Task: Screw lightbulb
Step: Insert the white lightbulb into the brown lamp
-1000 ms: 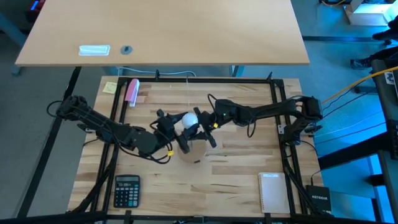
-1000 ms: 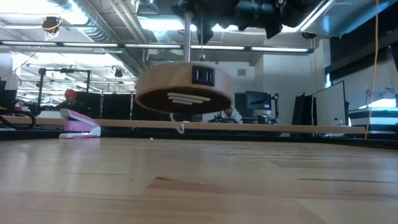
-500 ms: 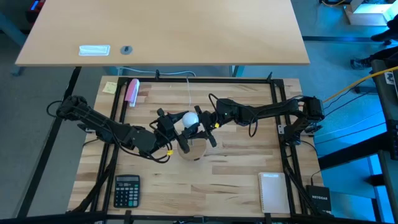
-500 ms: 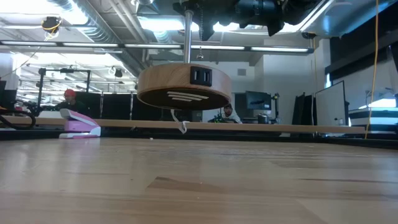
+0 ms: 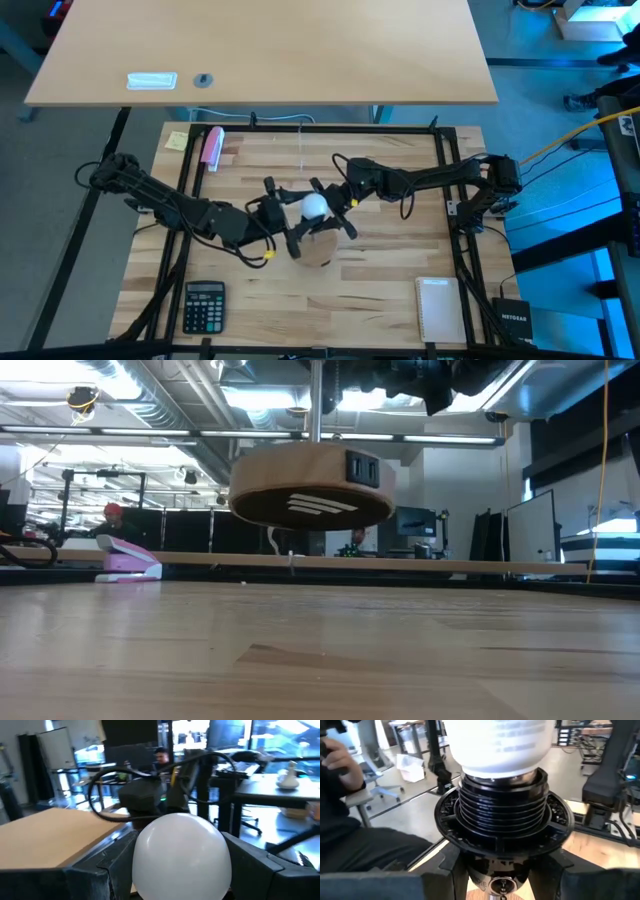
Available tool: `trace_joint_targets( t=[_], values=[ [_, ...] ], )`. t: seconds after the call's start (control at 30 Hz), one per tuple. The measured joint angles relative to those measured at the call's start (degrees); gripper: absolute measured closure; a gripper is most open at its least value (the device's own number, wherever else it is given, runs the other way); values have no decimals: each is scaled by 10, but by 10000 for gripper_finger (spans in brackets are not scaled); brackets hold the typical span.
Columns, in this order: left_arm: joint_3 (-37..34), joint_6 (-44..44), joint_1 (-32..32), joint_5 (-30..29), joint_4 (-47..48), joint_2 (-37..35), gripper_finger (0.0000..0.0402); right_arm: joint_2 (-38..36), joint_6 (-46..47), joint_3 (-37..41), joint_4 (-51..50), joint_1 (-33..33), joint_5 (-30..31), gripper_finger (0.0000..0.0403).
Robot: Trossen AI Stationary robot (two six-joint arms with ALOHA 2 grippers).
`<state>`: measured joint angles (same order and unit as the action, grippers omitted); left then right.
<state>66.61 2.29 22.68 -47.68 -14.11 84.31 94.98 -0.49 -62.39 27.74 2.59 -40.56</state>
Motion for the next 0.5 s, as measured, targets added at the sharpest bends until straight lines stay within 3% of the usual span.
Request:
trace_joint_targets(
  t=[0.17,0.5],
  values=[
    [0,20,-5,24,5,0,162,-14,-39,-1,-41,0,7,250],
    [-31,-33,-27,18,34,0,162,-4,-74,32,-43,0,111,250]
  ],
)
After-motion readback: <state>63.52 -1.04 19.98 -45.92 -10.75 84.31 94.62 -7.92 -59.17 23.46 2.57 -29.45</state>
